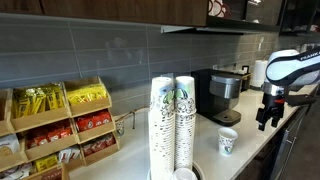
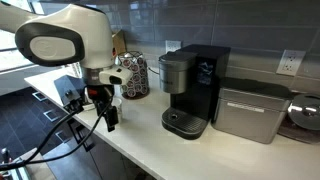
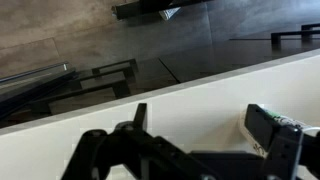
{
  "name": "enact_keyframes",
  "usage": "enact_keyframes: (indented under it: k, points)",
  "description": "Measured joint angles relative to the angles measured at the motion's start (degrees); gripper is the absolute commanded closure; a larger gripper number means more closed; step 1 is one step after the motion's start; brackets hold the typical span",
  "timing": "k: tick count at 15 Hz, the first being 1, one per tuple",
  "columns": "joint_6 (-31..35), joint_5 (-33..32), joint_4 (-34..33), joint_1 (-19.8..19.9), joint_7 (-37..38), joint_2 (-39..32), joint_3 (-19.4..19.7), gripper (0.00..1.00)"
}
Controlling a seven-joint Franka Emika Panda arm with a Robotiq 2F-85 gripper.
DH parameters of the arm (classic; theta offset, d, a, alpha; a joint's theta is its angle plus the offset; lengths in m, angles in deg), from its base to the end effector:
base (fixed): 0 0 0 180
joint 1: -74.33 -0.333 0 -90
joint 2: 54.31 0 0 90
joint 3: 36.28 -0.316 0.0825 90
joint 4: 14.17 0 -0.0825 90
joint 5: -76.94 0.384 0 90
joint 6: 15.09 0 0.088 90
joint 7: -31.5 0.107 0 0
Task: Stack the coffee cup on top of the right stacked cups
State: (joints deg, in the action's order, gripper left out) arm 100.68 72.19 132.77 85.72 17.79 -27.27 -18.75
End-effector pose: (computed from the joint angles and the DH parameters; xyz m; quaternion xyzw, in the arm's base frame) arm 0.3361 -0.1895 0.4105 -0.9941 0.0938 0.0301 0.0455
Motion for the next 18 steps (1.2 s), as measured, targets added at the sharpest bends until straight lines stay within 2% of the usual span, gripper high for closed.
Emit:
enact_keyframes:
  k: [12,18]
  points:
    - [0.29,0.54,0.03,0.05,1.06,-0.14,-0.24,0.00]
    - [8.97,4.97,2.04,0.03,10.19,-2.57,-2.16,0.00]
